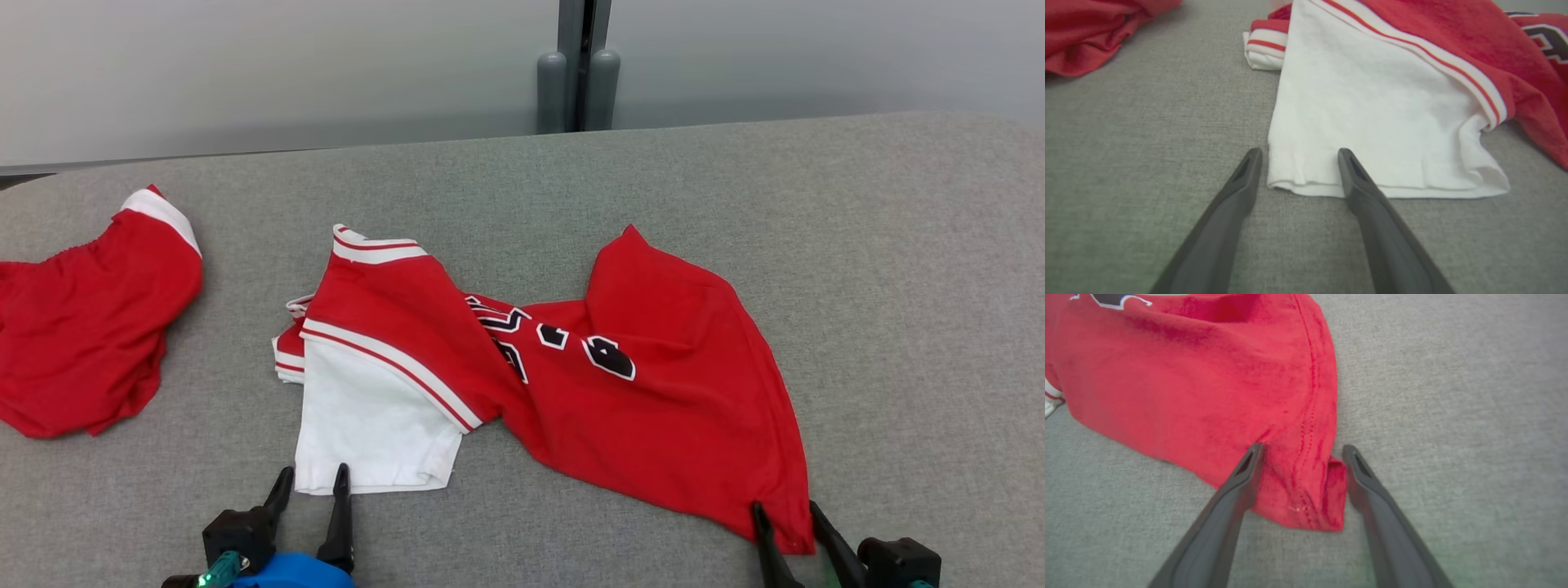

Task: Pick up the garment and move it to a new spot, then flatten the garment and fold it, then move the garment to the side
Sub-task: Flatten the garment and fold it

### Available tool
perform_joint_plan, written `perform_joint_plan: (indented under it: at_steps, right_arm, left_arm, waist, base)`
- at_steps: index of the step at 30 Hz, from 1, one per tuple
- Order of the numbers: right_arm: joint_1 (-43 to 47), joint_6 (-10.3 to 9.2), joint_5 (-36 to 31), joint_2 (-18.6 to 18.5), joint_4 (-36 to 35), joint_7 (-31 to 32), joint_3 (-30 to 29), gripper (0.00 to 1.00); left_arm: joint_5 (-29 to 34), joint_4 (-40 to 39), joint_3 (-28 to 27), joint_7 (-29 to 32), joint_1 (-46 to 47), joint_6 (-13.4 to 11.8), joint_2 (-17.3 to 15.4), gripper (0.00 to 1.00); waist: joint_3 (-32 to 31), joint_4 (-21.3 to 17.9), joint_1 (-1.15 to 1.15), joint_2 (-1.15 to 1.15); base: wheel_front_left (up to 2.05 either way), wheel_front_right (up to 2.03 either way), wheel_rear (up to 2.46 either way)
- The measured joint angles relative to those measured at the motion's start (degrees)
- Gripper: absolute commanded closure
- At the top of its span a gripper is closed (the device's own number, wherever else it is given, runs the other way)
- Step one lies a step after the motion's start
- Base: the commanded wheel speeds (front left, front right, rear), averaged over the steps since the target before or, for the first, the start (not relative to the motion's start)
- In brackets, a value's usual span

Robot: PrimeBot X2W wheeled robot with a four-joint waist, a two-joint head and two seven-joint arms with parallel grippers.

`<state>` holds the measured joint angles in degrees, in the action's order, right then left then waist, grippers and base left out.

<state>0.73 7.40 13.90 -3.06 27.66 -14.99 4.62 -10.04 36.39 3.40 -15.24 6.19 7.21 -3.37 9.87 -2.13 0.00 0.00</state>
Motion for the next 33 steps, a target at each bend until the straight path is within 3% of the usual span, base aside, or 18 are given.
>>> perform_joint_plan:
  at_steps: [4, 5, 6, 7, 8, 9, 10, 15, 24, 33]
  right_arm:
    - [-0.23, -0.01, 0.53, -0.1, 0.58, -0.09, 1.08, 0.0]
    - [-0.23, -0.01, 0.82, -0.11, 0.68, -0.16, 1.34, 0.41]
    - [-0.24, -0.02, 1.02, -0.14, 0.76, -0.15, 1.79, 0.41]
    - [-0.26, -0.02, 1.36, -0.2, 0.81, -0.11, 2.31, 1.0]
    - [-0.26, -0.02, 1.49, -0.16, 0.83, 0.01, 2.55, 1.0]
    - [-0.25, -0.02, 1.58, -0.16, 0.86, 0.04, 2.7, 1.0]
    - [-0.25, 0.0, 1.59, -0.11, 0.8, 0.14, 2.98, 1.0]
    - [-0.16, 0.02, 1.76, 0.11, -0.68, 0.21, 3.6, 1.0]
    - [-2.66, 0.08, 3.42, -0.45, -8.42, 0.03, 3.39, 1.0]
    - [-21.6, 0.08, 4.93, -2.72, -11.81, 0.03, 4.7, 1.0]
  left_arm:
    - [0.0, 2.24, -0.42, -0.09, 0.9, 0.24, 0.02, 0.0]
    - [-0.12, 2.85, -0.13, -0.21, 1.18, 0.24, 0.01, 0.0]
    - [-0.26, 3.54, 0.24, -0.26, 1.43, 0.24, -0.01, 0.0]
    - [-0.64, 4.28, 0.82, -0.34, 1.89, 0.24, -0.07, 0.11]
    - [-1.05, 4.91, 1.24, -0.34, 2.38, 0.24, -0.07, 0.11]
    - [-1.42, 5.55, 1.65, -0.34, 2.85, 0.24, -0.05, 0.62]
    - [-2.03, 6.12, 2.34, -0.34, 3.3, 0.23, -0.05, 1.0]
    - [-5.14, 5.58, 4.15, 0.02, 4.33, 0.23, 0.02, 1.0]
    - [-9.66, -5.67, 4.9, 0.11, 5.74, 0.23, -1.88, 1.0]
    - [-11.6, -9.7, 8.65, 0.11, 23.12, 0.23, -7.66, 1.0]
  waist:
    - [-0.1, 0.12, 0.0, 0.0]
    - [-0.15, 0.17, 0.0, 0.0]
    - [-0.2, 0.21, 0.0, 0.0]
    - [-0.26, 0.25, 0.0, 0.0]
    - [-0.33, 0.32, 0.0, 0.0]
    - [-0.44, 0.44, 0.0, 0.0]
    - [-0.54, 0.5, 0.0, 0.0]
    - [-1.32, 0.89, 0.0, 0.0]
    - [-2.17, 1.2, 0.0, 0.0]
    - [2.19, 0.36, 0.01, 0.0]
  base:
    - [0.0, 0.0, 0.0]
    - [0.0, 0.0, 0.0]
    - [0.0, 0.0, 0.0]
    - [0.0, 0.0, 0.0]
    - [0.0, 0.0, 0.0]
    - [0.0, 0.0, 0.0]
    - [0.0, 0.0, 0.0]
    - [0.0, 0.0, 0.0]
    - [0.0, 0.0, 0.0]
    - [0.0, 0.0, 0.0]
